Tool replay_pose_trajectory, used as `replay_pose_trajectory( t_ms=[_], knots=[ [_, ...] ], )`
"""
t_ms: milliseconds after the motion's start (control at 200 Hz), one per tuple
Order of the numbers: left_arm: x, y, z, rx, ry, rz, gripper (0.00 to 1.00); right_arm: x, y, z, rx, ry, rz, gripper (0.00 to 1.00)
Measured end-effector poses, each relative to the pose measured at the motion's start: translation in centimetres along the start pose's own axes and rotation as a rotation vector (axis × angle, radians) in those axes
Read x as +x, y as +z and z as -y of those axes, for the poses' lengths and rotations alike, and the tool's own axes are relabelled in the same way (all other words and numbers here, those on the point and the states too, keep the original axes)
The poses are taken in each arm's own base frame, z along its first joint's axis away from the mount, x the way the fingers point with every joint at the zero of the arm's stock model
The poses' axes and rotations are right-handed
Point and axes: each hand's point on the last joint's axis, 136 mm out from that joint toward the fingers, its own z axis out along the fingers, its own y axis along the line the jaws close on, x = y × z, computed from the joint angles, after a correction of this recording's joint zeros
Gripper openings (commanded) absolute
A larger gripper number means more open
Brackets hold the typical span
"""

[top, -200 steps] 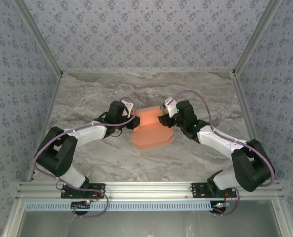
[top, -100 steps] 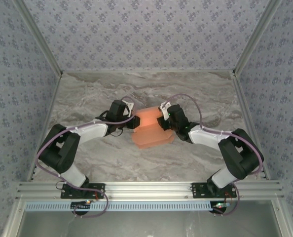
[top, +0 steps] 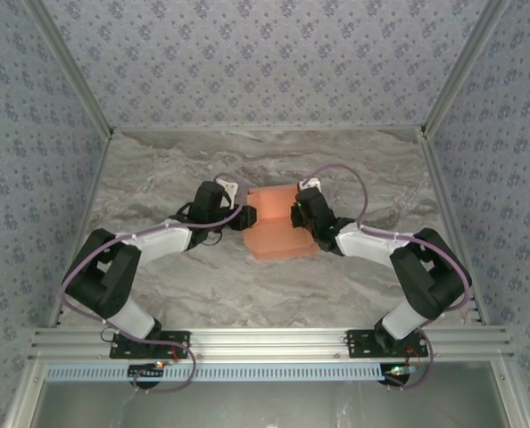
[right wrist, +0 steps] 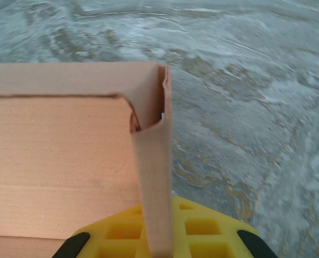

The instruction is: Fold the paper box

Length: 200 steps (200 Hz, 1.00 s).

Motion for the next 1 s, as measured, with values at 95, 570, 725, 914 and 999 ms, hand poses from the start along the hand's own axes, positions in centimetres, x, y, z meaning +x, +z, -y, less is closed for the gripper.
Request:
replay_pose_trajectory(
  t_ms=[95,570,725,914,999],
  knots=[
    [0.3,-0.4,-0.2,-0.003,0.015,0.023,0.51,0.3,0.0,1.0,0.053,0.074,0.008,0.11],
    [-1.2,-0.6,0.8,0.052,0.195,0.15,0.56,1.4,-0.5,2.4,0.159,0.152,-0.002,0.11],
    [-1.3,-0.1,1.8,0.067,0.269,0.155,0.56,1.5,-0.6,2.2,0.161,0.155,-0.002,0.11],
    [-2.2,1.5,2.0,0.06,0.307,0.166,0.54,1.9,-0.8,1.8,0.163,0.148,-0.007,0.11],
    [-2.6,2.1,2.0,0.039,0.321,0.172,0.44,2.1,-0.9,1.7,0.167,0.148,-0.011,0.11]
  ],
)
